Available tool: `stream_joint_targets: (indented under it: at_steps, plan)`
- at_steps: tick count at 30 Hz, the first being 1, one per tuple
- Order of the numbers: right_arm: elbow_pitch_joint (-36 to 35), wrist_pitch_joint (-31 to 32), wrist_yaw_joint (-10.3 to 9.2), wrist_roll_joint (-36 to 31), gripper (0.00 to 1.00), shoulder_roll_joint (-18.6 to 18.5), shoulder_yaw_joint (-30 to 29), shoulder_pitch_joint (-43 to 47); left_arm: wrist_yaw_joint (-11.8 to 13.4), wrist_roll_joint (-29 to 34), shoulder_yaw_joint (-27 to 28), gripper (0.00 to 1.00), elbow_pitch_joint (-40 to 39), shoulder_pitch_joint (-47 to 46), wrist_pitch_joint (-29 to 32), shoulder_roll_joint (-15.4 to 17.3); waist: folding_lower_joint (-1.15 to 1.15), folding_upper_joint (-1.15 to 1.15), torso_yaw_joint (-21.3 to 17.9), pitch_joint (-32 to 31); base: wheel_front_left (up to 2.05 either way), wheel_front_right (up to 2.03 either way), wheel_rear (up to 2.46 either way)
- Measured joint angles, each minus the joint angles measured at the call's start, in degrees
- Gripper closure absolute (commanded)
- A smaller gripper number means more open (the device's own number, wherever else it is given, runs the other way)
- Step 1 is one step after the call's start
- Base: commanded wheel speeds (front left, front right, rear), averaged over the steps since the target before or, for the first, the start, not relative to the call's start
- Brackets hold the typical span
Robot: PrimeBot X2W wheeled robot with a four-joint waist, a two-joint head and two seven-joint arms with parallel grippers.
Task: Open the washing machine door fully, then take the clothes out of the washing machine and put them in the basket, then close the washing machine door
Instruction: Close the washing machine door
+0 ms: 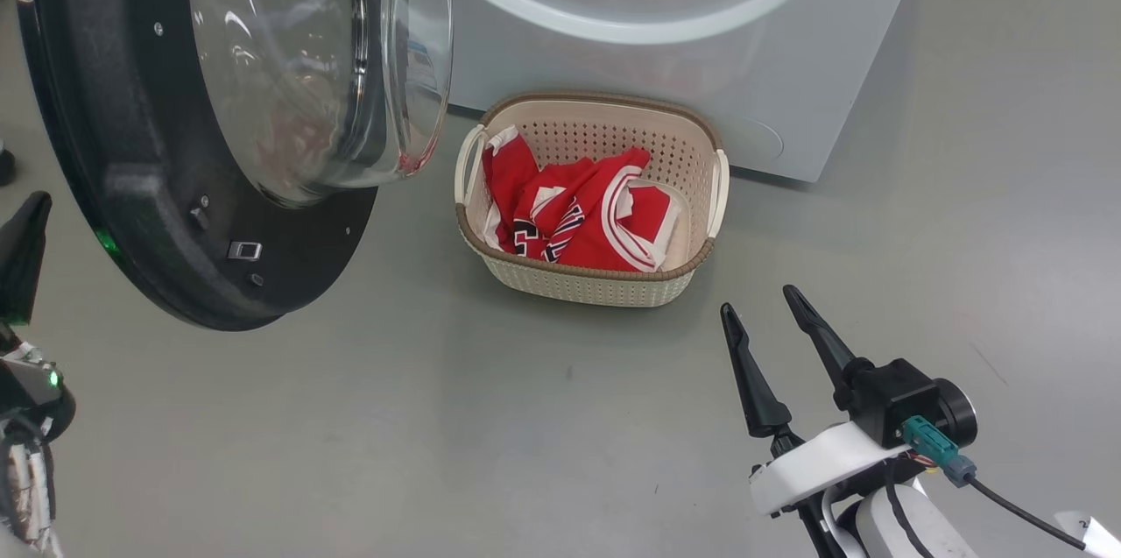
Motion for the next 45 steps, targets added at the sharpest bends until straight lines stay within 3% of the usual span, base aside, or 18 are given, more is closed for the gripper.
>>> stream_joint_targets:
  at_steps: [6,13,28,45]
  plan:
    - [0.0,0.0,0.0,0.0,0.0,0.0,0.0,0.0,3.2,-2.5,0.6,1.0,-1.0,-0.8,4.4,0.1,0.0,0.0,0.0,0.1,0.0,0.0,0.0]
    - [0.0,0.0,0.0,0.0,0.0,0.0,0.0,0.0,5.0,-4.5,0.7,1.0,-2.3,-1.0,7.7,0.1,0.0,0.0,-0.1,0.4,0.0,0.0,0.0]
    - [-0.1,0.0,0.0,0.0,0.0,0.0,-0.1,-0.1,5.8,-4.8,-2.4,1.0,-7.2,-0.1,13.0,-0.6,0.0,0.0,-0.3,1.1,0.0,0.0,0.0]
    - [-0.1,0.0,-0.01,0.1,0.0,0.0,0.0,-0.6,6.3,-6.7,-4.4,1.0,-12.8,4.4,14.6,-4.6,0.0,0.0,-1.7,0.1,0.0,0.0,0.0]
